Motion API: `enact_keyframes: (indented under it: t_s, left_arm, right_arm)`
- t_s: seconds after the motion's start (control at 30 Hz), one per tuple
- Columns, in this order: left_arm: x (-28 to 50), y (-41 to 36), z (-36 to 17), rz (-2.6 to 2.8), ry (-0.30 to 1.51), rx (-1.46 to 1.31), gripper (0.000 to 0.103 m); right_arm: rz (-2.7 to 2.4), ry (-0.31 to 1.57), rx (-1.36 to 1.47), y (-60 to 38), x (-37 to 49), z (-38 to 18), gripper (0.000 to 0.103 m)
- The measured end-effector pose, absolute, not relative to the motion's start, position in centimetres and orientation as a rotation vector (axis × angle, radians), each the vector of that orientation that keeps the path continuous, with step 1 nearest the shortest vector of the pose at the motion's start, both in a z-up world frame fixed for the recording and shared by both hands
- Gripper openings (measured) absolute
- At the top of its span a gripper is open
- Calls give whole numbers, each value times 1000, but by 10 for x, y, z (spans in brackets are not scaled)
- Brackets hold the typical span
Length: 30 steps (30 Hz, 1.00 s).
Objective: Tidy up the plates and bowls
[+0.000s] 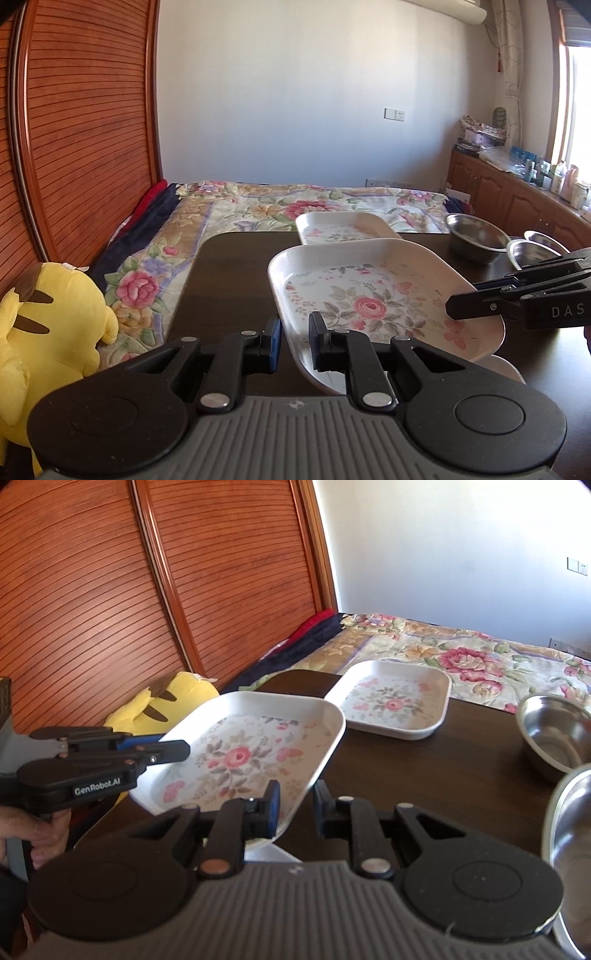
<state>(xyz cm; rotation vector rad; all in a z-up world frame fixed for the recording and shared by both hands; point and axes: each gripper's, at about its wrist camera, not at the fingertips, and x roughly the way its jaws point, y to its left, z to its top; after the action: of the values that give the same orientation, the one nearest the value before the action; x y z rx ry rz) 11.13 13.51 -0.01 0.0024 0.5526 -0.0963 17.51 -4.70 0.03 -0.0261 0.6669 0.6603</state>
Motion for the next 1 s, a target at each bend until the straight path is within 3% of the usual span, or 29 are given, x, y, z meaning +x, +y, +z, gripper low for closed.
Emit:
enact_keyframes:
  t_s: [1.0]
  left_arm:
    - [42, 87, 1, -195, 535, 30, 16]
  right_arm:
    - [583, 622, 29, -103, 103, -3, 21]
